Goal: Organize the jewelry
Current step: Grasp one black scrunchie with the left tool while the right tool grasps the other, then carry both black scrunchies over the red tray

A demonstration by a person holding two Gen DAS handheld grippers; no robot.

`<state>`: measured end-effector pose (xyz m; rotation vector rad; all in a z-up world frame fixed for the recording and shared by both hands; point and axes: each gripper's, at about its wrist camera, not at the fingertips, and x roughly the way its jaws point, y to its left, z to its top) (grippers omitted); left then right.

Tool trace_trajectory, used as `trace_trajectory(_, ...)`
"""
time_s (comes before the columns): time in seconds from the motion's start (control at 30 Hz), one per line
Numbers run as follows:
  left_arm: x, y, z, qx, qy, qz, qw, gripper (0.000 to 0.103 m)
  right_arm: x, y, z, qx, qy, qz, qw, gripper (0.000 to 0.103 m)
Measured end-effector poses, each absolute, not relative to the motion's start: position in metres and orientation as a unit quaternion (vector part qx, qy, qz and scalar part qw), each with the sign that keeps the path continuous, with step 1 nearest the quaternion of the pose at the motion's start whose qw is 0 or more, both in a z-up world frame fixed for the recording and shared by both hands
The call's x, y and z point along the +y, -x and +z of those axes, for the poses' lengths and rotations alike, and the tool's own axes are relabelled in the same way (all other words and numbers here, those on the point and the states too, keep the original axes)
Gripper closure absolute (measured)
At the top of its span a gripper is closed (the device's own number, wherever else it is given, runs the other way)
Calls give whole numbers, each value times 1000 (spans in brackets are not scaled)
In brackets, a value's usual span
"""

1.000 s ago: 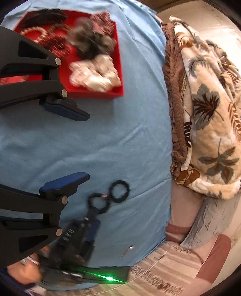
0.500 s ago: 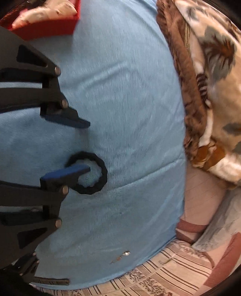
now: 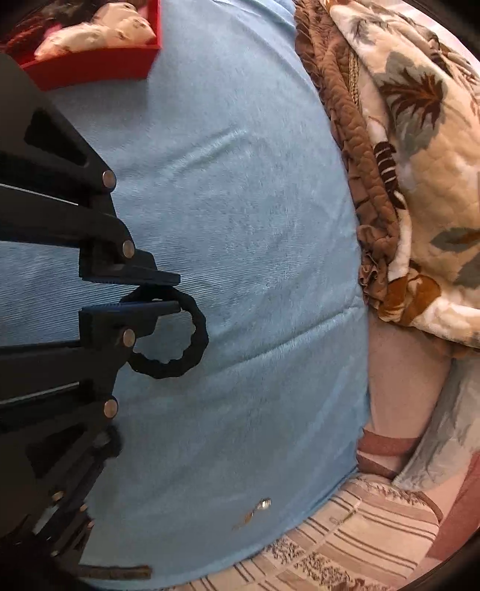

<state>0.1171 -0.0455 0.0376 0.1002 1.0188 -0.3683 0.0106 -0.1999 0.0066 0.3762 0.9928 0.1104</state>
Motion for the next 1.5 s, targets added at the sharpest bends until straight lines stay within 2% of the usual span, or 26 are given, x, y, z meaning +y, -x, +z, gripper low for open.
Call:
trace_trajectory(0.6, 41, 18, 107, 449, 28, -145, 881, 96, -185, 42, 54, 440, -197, 56, 874, 94)
trace_trajectory(1.0, 90, 92, 139, 398, 3, -61, 915, 95, -130, 93, 121, 401, -124, 90, 903, 94)
trace_trajectory(1.5, 121, 140, 169, 353, -17, -19, 935, 95, -79, 123, 158, 386, -84, 125, 910, 94)
